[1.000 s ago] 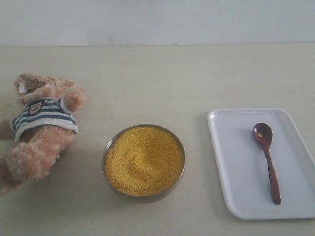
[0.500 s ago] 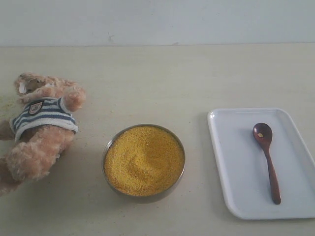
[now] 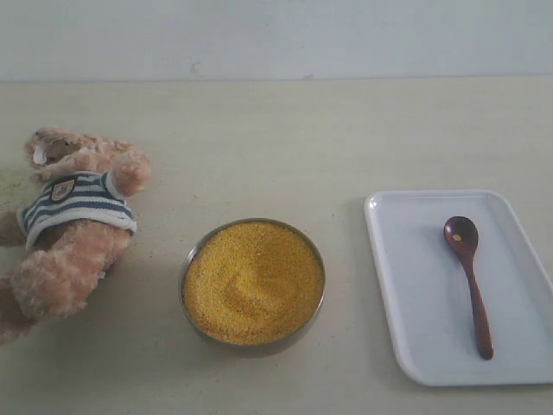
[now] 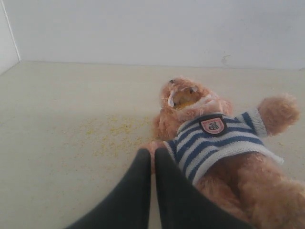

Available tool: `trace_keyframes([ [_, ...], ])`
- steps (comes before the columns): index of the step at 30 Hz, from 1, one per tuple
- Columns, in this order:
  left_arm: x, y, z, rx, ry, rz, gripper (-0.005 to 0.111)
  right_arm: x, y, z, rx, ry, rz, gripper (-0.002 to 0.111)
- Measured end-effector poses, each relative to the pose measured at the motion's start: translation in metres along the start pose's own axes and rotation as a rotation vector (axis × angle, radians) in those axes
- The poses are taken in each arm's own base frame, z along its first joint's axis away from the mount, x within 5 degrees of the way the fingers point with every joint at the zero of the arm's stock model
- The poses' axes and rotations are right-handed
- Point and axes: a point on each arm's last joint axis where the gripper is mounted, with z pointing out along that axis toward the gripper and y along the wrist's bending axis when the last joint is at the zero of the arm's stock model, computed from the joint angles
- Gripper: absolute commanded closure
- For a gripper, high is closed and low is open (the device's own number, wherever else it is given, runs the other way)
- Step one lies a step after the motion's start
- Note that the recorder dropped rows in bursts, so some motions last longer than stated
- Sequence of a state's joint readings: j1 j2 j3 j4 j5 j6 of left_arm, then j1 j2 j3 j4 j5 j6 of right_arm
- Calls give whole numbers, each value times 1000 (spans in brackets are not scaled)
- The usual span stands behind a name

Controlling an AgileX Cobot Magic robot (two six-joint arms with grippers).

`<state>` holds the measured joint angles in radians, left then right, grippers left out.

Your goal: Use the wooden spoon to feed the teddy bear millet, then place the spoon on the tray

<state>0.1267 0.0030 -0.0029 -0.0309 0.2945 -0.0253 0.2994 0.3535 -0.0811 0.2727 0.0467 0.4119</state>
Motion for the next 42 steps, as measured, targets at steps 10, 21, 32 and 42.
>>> trace_keyframes([
  [10, 0, 0, 0, 0, 0, 0, 102, -1, 0, 0, -1, -12, -218, 107],
  [21, 0, 0, 0, 0, 0, 0, 102, 8, -11, -17, 94, 63, -727, 107],
  [32, 0, 0, 0, 0, 0, 0, 102, 25, -28, -26, 163, 0, -713, 107],
  [42, 0, 0, 0, 0, 0, 0, 102, 25, -27, -27, 164, -6, -698, 107],
])
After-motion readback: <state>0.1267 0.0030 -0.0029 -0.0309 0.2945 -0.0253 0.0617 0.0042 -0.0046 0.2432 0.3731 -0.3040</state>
